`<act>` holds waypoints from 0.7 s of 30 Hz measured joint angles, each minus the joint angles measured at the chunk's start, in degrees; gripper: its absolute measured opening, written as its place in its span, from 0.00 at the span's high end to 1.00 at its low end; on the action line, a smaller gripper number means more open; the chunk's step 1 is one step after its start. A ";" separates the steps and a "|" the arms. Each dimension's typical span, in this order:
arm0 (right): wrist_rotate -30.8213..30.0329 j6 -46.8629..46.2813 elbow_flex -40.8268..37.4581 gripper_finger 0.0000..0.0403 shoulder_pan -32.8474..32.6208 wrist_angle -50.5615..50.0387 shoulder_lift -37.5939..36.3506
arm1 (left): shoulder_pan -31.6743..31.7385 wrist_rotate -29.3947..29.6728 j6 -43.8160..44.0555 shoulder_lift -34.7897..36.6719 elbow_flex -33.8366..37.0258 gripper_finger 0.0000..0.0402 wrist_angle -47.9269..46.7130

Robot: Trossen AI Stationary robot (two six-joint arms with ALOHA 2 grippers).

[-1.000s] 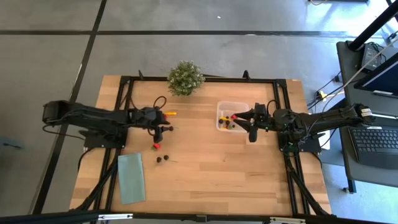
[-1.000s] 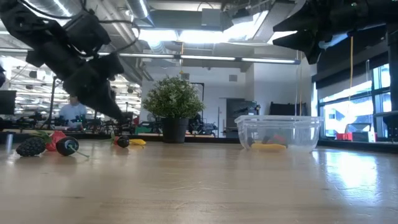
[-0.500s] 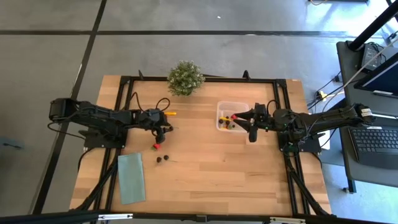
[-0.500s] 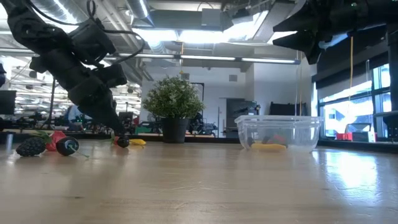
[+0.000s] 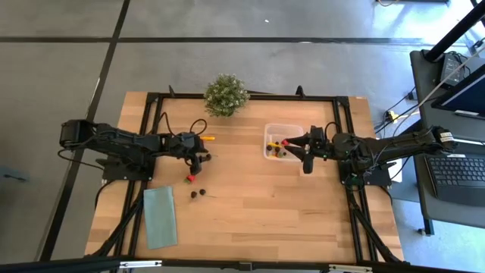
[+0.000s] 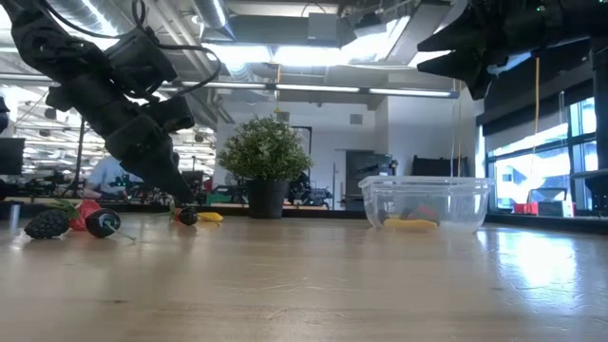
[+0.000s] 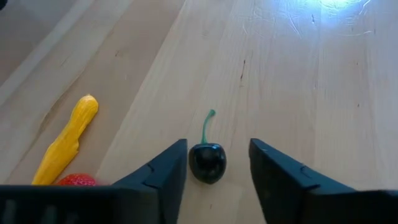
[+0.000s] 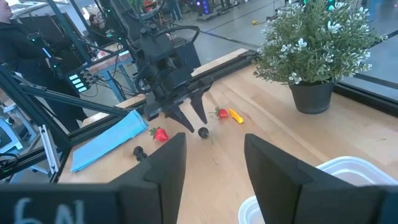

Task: Pick and placing Produce into tupperware
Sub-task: Put the top black cherry into the transparent bin

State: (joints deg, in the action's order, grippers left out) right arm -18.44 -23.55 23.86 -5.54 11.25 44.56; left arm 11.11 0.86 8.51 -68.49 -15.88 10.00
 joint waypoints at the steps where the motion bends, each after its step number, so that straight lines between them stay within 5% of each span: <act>1: 0.00 0.00 0.00 0.59 0.00 0.00 0.00 | 0.00 0.00 -0.05 0.00 0.00 0.56 0.00; 8: 0.00 0.26 0.00 0.59 0.00 0.00 0.00 | 0.00 2.62 -0.07 0.02 0.00 0.39 -0.04; 21: 0.00 2.16 0.00 0.59 0.00 -0.78 0.00 | 0.00 2.47 2.12 0.02 0.02 0.38 0.11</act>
State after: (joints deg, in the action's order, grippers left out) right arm -18.44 -21.39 23.86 -5.54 10.47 44.56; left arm 11.11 3.33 10.63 -68.47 -15.86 10.11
